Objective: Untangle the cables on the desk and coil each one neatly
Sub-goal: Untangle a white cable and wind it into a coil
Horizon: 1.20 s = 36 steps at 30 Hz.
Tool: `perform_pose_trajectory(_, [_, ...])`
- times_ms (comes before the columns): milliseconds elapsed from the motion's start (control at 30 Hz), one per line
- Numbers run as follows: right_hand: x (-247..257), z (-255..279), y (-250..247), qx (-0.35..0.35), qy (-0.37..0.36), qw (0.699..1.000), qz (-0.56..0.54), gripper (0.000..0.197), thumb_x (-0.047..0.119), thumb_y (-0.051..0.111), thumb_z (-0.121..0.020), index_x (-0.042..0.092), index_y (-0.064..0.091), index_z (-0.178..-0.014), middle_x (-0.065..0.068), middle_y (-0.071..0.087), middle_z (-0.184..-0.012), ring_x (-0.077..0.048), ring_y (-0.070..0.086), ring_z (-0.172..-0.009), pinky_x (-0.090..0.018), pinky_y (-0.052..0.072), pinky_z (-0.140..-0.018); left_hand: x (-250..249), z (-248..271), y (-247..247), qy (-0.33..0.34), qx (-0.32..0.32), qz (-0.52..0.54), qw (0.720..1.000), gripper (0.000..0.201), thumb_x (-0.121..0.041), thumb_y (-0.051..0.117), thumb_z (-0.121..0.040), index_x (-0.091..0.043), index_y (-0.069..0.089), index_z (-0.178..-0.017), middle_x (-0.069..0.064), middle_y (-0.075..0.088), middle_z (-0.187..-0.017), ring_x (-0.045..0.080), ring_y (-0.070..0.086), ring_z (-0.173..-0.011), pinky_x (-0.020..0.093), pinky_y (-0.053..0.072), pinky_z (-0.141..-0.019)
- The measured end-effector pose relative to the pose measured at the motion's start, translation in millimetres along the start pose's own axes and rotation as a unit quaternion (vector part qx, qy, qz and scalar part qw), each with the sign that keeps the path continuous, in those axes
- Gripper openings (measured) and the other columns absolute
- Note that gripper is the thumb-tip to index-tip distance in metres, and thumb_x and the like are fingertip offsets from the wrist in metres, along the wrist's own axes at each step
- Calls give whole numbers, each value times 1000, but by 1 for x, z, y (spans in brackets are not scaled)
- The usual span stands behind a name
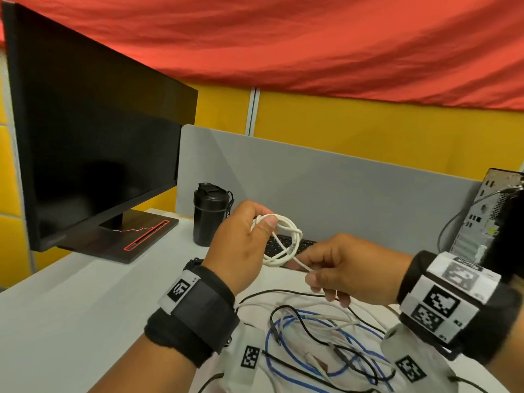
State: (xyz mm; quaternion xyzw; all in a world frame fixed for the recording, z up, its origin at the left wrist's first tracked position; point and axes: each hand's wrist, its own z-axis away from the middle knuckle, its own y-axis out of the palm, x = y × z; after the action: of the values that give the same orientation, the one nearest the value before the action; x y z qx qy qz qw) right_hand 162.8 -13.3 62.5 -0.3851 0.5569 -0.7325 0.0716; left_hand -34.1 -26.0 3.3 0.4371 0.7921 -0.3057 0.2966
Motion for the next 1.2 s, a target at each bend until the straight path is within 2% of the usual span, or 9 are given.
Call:
perform_pose_trajectory(200, [19, 11, -19, -334, -136, 924, 123, 16, 36, 65, -88, 38, 65, -103, 20, 66, -85, 0, 61, -76, -17, 48, -65, 7, -2, 5, -59, -67, 35, 995, 3, -24, 62, -97, -22, 64, -97, -6, 65, -92, -6, 57, -84, 4, 43, -66])
perform_pose_trajectory(400, [34, -8, 24, -303, -101, 919, 231, 19, 41, 54, -93, 31, 42, -103, 5, 70, -87, -18, 64, -71, -37, 56, -62, -6, 4, 16, -148, -68, 276, 947, 6, -17, 65, -93, -16, 69, -98, 2, 74, -90, 2, 68, -70, 14, 51, -59])
perform_pose_trajectory(533, [34, -15, 35, -374, -61, 854, 355, 31, 26, 65, -85, 25, 36, -96, 8, 44, -51, -19, 40, -38, -20, 20, -36, -9, 3, 13, -217, -24, 450, 866, 12, -9, 63, -92, -5, 66, -103, 9, 72, -81, 12, 66, -62, 28, 55, -59])
perform_pose_trajectory(667, [37, -24, 13, -315, -22, 944, 95, 20, 21, 65, -82, 27, 49, -93, 6, 61, -63, -16, 57, -56, -27, 41, -47, -4, 2, 14, -235, 10, 478, 846, 7, -5, 65, -88, -6, 66, -96, 13, 71, -85, 16, 62, -69, 27, 56, -64])
perform_pose_trajectory(767, [37, -19, -15, -231, 11, 891, -391, 17, 3, 59, -82, 21, 60, -81, -1, 55, -56, -12, 45, -46, -22, 36, -45, -2, 1, 11, -181, 34, 441, 878, 21, -16, 71, -75, -10, 64, -93, 10, 72, -87, 15, 60, -71, 28, 54, -67])
perform_pose_trajectory(833, [31, -13, -28, -166, -9, 845, -508, 19, 3, 54, -87, 21, 62, -86, -1, 51, -56, -13, 43, -48, -27, 38, -55, -2, 0, 8, -138, 56, 376, 914, 20, -14, 71, -81, -12, 62, -98, 8, 72, -86, 15, 63, -70, 30, 54, -63])
perform_pose_trajectory(967, [34, -14, -34, -212, -41, 921, -325, 17, 3, 58, -91, 19, 60, -94, 1, 57, -59, -11, 51, -54, -31, 39, -61, -4, 2, 9, -60, 137, 162, 975, 31, -7, 62, -95, -32, 61, -114, 4, 70, -86, 18, 70, -74, 40, 59, -73])
perform_pose_trajectory(1100, [47, -16, -24, -236, -66, 957, -152, 10, 6, 62, -93, 16, 61, -95, -1, 60, -60, -11, 53, -48, -25, 43, -50, -9, 4, 7, 18, 126, 10, 992, 13, -35, 74, -85, -28, 64, -89, -17, 66, -74, 3, 59, -62, 20, 49, -59])
perform_pose_trajectory(1200, [54, -15, -24, -252, -42, 953, -164, 8, 10, 65, -91, 16, 62, -97, -1, 62, -61, -10, 48, -45, -25, 41, -47, -9, 4, 6, 50, 80, -23, 995, 24, -39, 73, -86, -22, 58, -77, -1, 62, -66, 18, 56, -59, 36, 50, -56])
